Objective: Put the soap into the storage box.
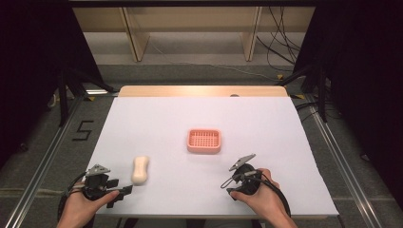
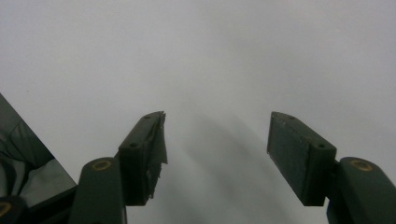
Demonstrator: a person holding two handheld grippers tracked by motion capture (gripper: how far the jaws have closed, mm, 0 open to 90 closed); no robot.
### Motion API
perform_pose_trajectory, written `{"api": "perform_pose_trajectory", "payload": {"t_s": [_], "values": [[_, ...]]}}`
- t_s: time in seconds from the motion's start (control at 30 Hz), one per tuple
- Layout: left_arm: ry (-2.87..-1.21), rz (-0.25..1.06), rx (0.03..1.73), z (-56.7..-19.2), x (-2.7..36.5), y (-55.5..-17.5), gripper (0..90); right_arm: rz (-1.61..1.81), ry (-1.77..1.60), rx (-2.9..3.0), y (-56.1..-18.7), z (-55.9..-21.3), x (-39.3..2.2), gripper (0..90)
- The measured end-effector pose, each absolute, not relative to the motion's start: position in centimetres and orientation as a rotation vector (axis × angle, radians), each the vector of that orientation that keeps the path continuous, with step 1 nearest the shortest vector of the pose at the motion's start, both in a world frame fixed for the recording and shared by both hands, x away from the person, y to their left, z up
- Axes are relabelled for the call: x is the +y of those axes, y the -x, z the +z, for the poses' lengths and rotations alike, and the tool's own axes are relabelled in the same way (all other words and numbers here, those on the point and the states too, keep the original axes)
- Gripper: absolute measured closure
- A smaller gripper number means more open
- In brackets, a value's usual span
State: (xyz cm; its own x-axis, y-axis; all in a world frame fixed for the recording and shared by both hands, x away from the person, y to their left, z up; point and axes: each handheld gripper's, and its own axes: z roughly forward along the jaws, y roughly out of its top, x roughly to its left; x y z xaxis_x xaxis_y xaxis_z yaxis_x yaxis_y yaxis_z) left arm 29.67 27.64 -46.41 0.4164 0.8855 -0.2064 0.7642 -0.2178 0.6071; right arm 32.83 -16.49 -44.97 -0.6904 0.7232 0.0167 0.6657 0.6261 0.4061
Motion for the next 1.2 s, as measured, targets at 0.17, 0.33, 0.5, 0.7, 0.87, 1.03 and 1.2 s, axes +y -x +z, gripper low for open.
{"api": "perform_pose_trajectory", "payload": {"t_s": [0.17,0.33,0.5,0.7,0.87,1.03,1.2], "values": [[-2.006,0.216,1.455,-46.0,27.0,-30.6,35.3,0.591,-1.191,2.681,-33.0,-44.8,-16.8,37.2],[-2.05,0.155,1.473,-44.8,26.6,-32.2,36.0,0.583,-1.211,2.692,-33.0,-44.7,-16.9,38.6],[-2.085,0.13,1.524,-44.5,25.7,-34.3,34.4,0.575,-1.206,2.696,-33.0,-44.7,-16.8,38.7],[-2.109,0.112,1.613,-43.7,24.6,-36.8,34.0,0.586,-1.201,2.694,-33.1,-44.8,-16.9,38.8],[-2.184,0.094,1.619,-43.5,23.8,-38.5,32.7,0.582,-1.207,2.707,-33.1,-44.9,-16.9,38.7],[-2.216,0.086,1.646,-43.4,23.1,-39.7,32.1,0.591,-1.201,2.704,-33.1,-44.9,-16.8,38.7],[-2.241,0.032,1.685,-44.1,22.6,-40.2,32.2,0.587,-1.193,2.707,-33.1,-45.0,-16.8,38.7]]}}
